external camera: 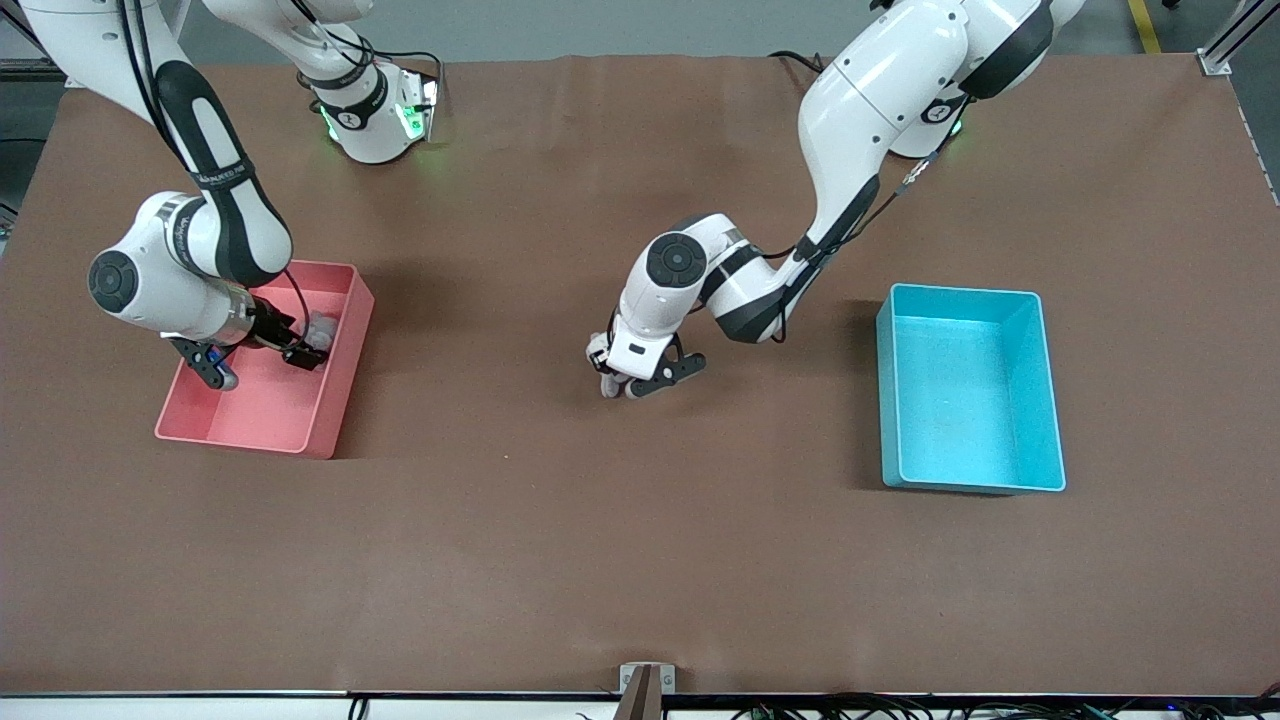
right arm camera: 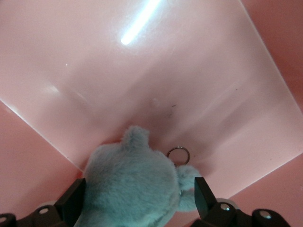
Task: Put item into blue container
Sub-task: 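Place the plush in the blue box while the right gripper lifts another plush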
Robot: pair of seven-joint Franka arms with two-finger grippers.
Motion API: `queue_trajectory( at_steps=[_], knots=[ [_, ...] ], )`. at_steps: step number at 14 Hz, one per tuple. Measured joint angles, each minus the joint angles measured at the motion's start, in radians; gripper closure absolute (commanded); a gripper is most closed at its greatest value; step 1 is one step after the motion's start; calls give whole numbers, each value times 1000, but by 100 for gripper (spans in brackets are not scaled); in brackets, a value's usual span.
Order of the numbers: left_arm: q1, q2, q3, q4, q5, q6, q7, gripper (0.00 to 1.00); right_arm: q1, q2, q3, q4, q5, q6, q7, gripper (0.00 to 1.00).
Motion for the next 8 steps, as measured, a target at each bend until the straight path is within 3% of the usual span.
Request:
queue_trajectory(
  at_steps=[2, 8],
  knots=[
    [62, -61, 2, -1, 35, -38, 56, 99, 0, 12, 1, -1, 3, 1, 0, 6],
    [311, -288, -1, -103, 42, -237, 462, 97, 0, 22, 10, 0, 4, 2, 0, 83]
  ],
)
